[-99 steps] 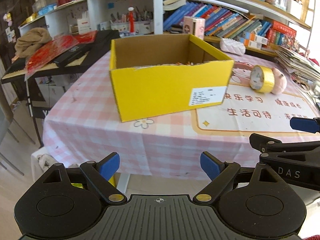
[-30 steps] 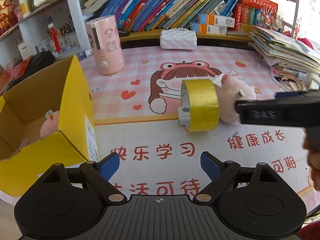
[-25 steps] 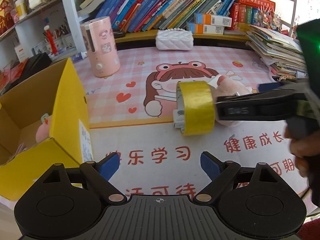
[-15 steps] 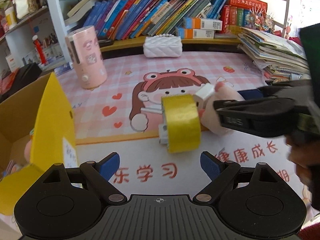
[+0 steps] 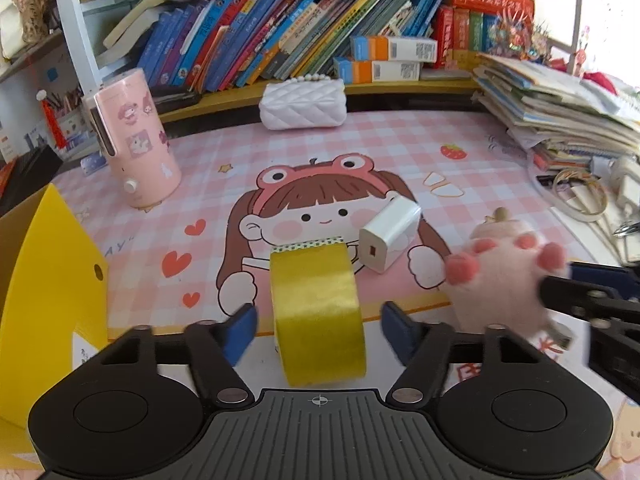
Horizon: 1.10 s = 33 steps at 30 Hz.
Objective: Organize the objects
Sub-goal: 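Grasp the yellow tape roll with the left gripper while the right gripper grasps the pink plush pig, then lift and carry the tape roll and pink pig over the yellow box with both grippers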
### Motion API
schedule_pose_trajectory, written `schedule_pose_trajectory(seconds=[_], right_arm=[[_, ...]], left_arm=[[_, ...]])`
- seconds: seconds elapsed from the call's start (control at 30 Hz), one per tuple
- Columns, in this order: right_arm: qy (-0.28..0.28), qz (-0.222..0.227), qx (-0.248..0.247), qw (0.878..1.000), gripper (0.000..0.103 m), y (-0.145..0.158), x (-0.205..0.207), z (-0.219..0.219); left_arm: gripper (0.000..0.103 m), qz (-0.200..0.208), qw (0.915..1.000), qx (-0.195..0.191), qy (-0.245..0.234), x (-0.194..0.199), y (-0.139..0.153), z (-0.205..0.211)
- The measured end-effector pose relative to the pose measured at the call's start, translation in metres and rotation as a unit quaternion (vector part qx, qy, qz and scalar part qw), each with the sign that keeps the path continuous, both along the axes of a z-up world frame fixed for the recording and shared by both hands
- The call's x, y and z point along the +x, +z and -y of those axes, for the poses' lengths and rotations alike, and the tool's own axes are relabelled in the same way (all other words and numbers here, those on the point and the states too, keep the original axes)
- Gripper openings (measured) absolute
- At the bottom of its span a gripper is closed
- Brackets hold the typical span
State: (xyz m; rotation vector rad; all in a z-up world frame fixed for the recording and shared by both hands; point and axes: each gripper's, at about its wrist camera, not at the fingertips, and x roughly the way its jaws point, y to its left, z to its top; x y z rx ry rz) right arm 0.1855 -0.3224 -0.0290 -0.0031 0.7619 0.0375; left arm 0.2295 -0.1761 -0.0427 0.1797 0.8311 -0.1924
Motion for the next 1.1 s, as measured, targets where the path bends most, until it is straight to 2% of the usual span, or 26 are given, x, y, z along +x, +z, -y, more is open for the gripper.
schedule_pose_trajectory(seconds=[0.07,0.13,0.2,0.23,0.27,0.37,0.43,0.57,0.63,0.73,0.87,0.9,1.03,1.1], right_arm=[[-0.007,-0.001,0.003,1.000,0.019,0.000,-0.002,0.004],[-0.014,-0.003,0.007,1.000,0.023,0.000,-0.003,0.006],[-0.019,-0.002,0.015,1.000,0.034,0.001,-0.003,0.007],[-0.022,0.000,0.019,1.000,0.049,0.002,-0.003,0.007],[-0.027,0.001,0.023,0.999,0.065,0.003,-0.002,0.007],[-0.029,0.005,0.046,0.998,0.081,0.004,0.000,0.007],[-0.032,0.002,0.058,0.998,0.084,0.003,0.003,0.006],[-0.044,-0.016,0.094,0.994,0.089,-0.005,0.014,0.007],[-0.055,-0.023,0.117,0.991,0.092,-0.008,0.021,0.010],[-0.066,-0.049,0.149,0.985,0.095,-0.016,0.035,0.014],[-0.074,-0.074,0.159,0.982,0.094,-0.021,0.039,0.011],[-0.071,-0.075,0.157,0.982,0.094,-0.022,0.038,0.009],[-0.067,-0.080,0.152,0.983,0.095,-0.025,0.035,0.008],[-0.073,-0.080,0.156,0.982,0.094,-0.025,0.035,0.011]], left_arm=[[0.043,-0.009,0.9999,-0.002,0.004,0.004,-0.003,-0.002],[0.040,-0.015,0.9998,-0.011,0.005,0.004,-0.004,-0.006],[0.040,-0.014,0.9997,-0.020,0.007,0.002,-0.001,-0.010],[0.040,-0.017,0.9993,-0.032,0.008,0.001,0.002,-0.013],[0.039,-0.021,0.9983,-0.054,0.011,0.000,0.005,-0.018],[0.039,-0.050,0.9868,-0.149,0.038,0.000,0.011,-0.040],[0.039,-0.076,0.9750,-0.200,0.059,0.000,0.009,-0.055],[0.038,-0.093,0.9577,-0.262,0.073,-0.007,0.008,-0.074],[0.038,-0.090,0.9543,-0.277,0.069,-0.011,0.011,-0.077],[0.038,-0.090,0.9539,-0.278,0.069,-0.013,0.010,-0.081],[0.038,-0.109,0.9354,-0.320,0.103,-0.013,0.003,-0.096],[0.038,-0.112,0.9341,-0.325,0.097,-0.012,0.003,-0.093],[0.038,-0.086,0.9471,-0.308,0.028,-0.017,0.017,-0.066],[0.038,-0.070,0.9491,-0.306,0.027,-0.018,0.022,-0.067]])
